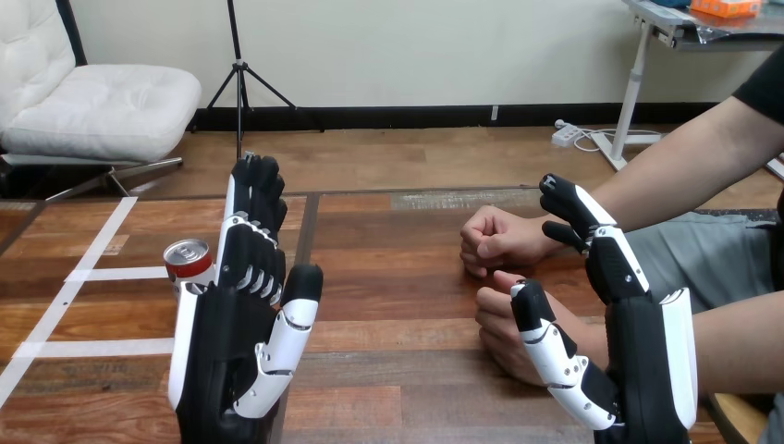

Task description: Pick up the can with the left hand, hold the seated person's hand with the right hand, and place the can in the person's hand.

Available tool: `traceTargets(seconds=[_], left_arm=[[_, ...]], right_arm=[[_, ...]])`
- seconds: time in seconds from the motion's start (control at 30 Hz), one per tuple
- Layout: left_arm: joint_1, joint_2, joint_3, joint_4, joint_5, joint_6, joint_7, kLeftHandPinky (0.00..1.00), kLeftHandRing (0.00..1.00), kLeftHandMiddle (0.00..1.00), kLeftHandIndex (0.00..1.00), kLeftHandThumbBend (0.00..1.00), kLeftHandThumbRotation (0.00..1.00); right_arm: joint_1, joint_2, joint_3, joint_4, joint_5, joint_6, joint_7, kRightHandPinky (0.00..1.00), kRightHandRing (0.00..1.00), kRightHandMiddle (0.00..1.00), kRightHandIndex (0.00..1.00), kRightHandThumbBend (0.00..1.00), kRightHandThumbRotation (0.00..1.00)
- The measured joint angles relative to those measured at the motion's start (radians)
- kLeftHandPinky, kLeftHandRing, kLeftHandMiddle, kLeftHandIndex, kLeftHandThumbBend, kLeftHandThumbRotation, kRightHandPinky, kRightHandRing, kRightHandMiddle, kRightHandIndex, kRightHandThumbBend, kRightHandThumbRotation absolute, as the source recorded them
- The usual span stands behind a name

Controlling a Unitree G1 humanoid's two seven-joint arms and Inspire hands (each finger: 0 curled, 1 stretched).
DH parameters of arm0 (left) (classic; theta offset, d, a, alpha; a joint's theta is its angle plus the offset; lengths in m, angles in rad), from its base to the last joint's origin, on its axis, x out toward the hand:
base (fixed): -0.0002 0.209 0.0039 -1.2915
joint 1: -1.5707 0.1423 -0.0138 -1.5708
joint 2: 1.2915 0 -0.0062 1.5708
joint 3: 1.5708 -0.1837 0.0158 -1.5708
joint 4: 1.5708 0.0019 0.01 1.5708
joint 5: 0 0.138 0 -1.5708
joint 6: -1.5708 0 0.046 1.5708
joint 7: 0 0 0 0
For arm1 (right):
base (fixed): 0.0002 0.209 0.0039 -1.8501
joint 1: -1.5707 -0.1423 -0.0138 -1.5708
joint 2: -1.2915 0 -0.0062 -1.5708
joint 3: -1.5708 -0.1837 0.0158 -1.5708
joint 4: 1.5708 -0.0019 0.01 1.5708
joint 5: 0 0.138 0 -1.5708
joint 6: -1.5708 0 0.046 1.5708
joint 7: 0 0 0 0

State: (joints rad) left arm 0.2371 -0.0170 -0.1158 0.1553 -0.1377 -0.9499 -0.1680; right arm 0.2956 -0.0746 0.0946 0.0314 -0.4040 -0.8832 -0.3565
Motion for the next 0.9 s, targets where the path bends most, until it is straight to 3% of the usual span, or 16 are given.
traceTargets(seconds=[0.33, 0.9], left_arm=[[0.001, -0.007, 0.029, 0.009, 0.046, -0.037, 0.045, 1.00, 1.00, 1.00, 1.00, 0.45, 0.41], [0.003, -0.017, 0.133, 0.022, 0.203, -0.105, 0.180, 1.00, 1.00, 1.00, 1.00, 0.47, 0.25]], right_arm=[[0.000, 0.000, -0.003, 0.000, 0.001, 0.000, 0.008, 0.79, 0.86, 0.88, 0.86, 0.43, 0.60], [0.000, 0.000, -0.013, 0.000, 0.010, 0.000, 0.027, 0.80, 0.86, 0.88, 0.86, 0.43, 0.58]])
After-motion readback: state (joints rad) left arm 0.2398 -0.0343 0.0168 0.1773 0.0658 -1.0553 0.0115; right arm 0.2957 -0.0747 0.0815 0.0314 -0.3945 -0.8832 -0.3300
